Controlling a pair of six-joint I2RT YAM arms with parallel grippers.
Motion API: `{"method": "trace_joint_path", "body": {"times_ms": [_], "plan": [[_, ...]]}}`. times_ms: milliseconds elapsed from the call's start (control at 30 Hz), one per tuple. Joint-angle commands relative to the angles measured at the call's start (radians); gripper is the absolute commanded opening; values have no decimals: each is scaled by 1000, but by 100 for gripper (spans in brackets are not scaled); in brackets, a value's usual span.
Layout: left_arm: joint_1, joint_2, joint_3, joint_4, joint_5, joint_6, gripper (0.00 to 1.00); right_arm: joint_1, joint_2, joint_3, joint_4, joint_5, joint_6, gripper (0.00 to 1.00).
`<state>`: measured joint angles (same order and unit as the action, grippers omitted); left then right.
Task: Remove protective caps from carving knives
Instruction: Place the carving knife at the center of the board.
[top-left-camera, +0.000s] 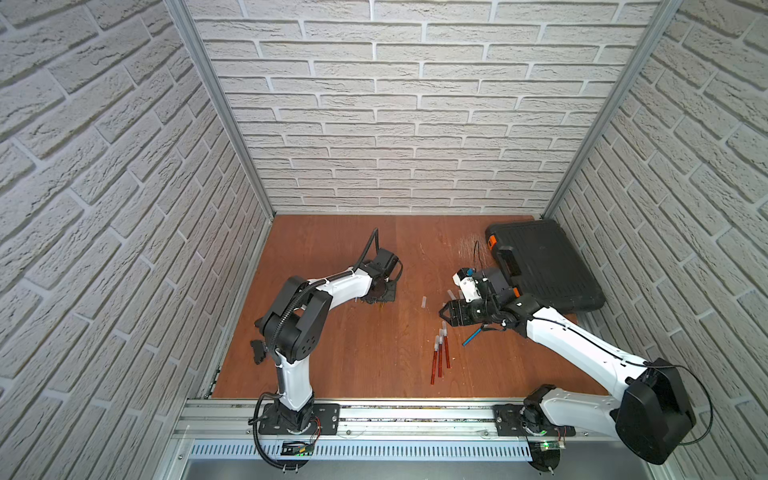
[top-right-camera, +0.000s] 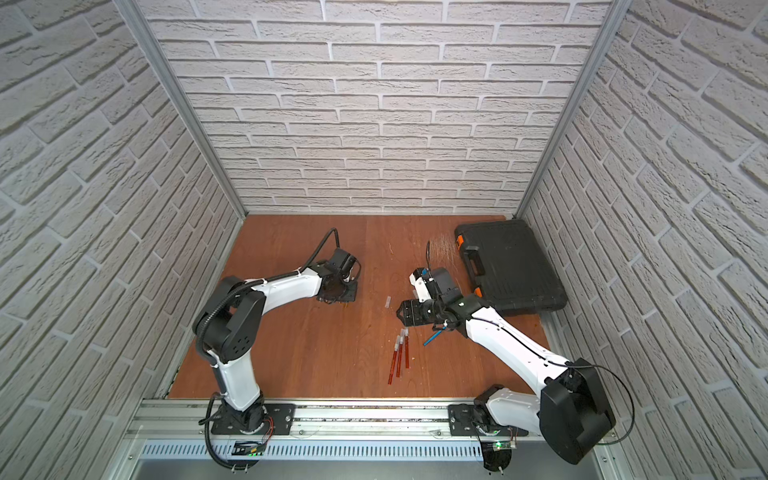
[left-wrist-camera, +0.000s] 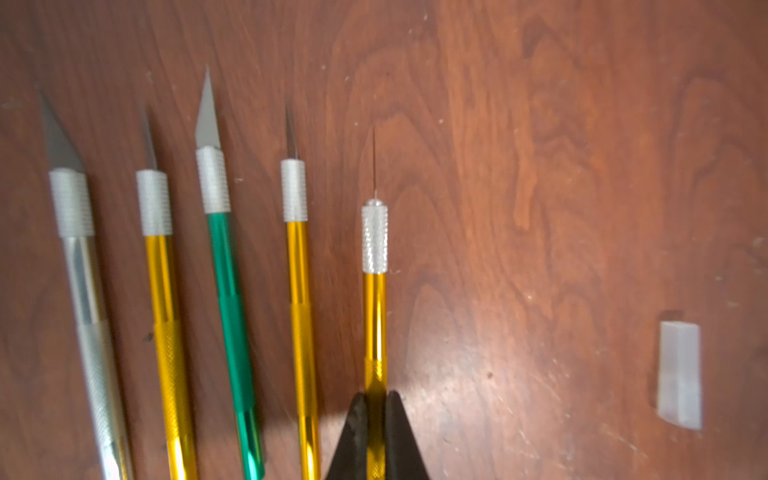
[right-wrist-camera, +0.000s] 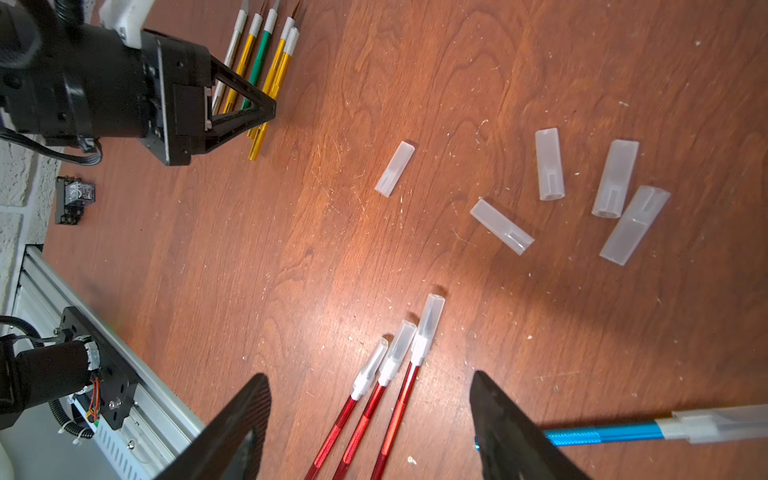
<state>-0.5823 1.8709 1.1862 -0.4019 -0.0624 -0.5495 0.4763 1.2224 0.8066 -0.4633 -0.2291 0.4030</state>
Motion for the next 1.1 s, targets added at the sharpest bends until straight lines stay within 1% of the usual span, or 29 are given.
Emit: {"method": "trace_joint_path", "body": {"times_ms": [0,133,433,633,800,933,1067], "plan": [[11,24,30,-17,-22,14,4,8,-8,-11,-12,12,-18,76],[14,43,40,-12,-23,11,6,8,-9,-1,-29,25,-28,76],[12,25,30,-8,-20,5,20,9,-12,3,-39,31,-34,76],[12,-3,24,-18,-16,6,21,9,-23,13,-52,41,-38,76],[-9,-59,-4,-4,-5,-14,21,8,-22,16,-61,29,-39,76],[-50,-117,-55,14,-2,-59,21,9,-35,17,-76,17,-34,76],[-122,-173,-109,20,-10,-122,21,9,-53,16,-102,28,-36,77]]}}
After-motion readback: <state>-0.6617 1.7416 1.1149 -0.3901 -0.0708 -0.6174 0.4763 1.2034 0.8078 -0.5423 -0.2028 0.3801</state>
